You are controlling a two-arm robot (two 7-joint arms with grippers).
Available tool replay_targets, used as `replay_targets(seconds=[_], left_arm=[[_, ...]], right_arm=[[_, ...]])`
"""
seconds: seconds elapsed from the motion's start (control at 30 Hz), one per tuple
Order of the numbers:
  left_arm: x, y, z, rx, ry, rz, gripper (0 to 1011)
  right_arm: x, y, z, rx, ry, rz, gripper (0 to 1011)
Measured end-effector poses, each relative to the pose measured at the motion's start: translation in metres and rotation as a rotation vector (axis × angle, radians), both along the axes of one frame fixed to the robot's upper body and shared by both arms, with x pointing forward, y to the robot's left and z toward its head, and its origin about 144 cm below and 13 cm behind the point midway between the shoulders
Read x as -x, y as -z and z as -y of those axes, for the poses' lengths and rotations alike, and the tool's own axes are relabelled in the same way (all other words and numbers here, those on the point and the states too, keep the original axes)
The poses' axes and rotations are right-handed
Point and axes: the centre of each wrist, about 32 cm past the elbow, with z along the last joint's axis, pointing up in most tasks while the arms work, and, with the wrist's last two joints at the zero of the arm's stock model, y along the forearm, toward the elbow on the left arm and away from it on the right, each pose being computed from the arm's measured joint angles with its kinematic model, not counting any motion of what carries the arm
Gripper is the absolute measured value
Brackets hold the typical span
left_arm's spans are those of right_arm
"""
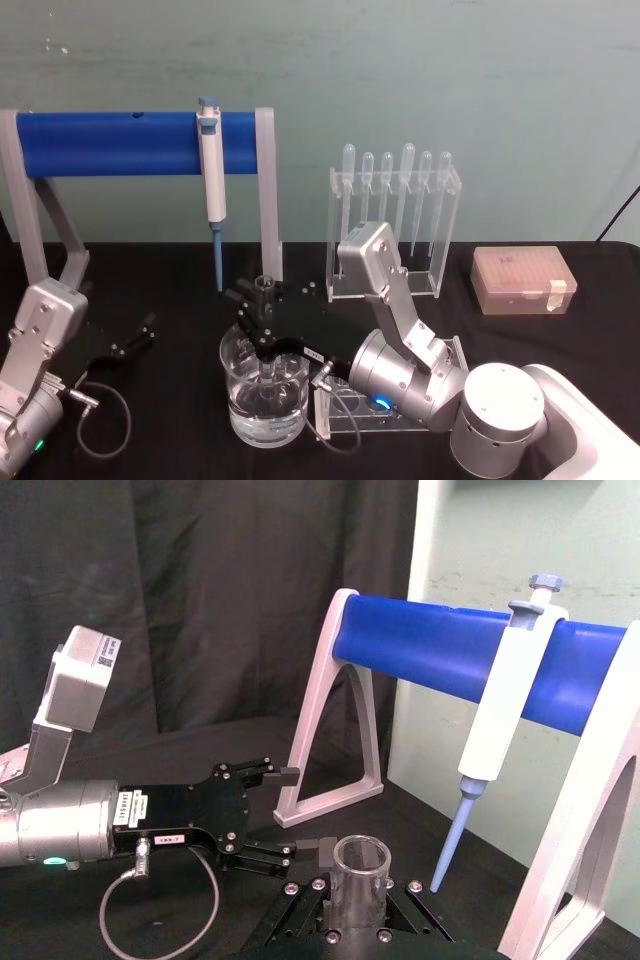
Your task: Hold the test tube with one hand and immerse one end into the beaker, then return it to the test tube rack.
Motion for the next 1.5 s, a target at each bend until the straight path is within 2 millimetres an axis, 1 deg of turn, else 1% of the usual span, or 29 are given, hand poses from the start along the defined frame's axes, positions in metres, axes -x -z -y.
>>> replay_targets(seconds=[1.5], left_arm=[[0.0000, 0.0000, 0.0000, 0.000, 0.000, 0.000, 1000]], right_arm=[[0.0000, 0.0000, 0.0000, 0.000, 0.000, 0.000, 134]])
